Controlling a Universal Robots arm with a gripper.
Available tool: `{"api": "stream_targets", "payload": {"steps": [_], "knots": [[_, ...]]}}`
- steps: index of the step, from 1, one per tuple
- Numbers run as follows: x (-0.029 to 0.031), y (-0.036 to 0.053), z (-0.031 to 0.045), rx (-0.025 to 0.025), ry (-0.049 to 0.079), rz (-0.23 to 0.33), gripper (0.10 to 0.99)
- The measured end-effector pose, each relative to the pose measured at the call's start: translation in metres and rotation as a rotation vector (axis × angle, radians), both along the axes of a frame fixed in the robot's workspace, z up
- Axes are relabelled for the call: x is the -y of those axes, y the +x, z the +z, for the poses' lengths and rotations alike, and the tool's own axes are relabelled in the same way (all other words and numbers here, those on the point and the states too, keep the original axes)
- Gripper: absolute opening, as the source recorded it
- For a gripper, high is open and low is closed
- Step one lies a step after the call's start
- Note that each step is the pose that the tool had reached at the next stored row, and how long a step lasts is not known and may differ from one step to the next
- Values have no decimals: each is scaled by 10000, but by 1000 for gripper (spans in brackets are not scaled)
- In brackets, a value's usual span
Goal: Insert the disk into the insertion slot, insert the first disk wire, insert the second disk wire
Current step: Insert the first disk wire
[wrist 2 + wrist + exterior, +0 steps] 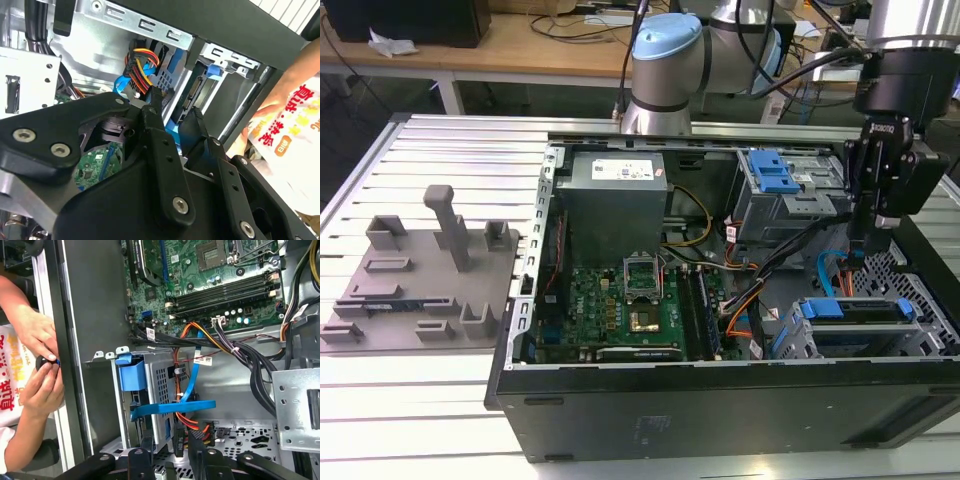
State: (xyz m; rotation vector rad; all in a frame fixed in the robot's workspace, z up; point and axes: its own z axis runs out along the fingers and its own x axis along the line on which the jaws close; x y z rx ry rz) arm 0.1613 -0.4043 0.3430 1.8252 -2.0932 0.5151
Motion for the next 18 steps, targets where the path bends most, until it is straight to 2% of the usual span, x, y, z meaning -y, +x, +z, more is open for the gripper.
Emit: {"api": "stream_targets", "payload": {"steps": [4, 7, 8, 14, 16, 18], "knots": [[-22, -1, -32, 30, -4, -2, 408], [-101, 0, -51, 54, -20, -1, 392], [-103, 0, -59, 61, -25, 0, 322], [-104, 0, -100, 115, -47, 0, 302], [-103, 0, -106, 132, -52, 0, 173], [-103, 0, -110, 144, -55, -1, 169]]}}
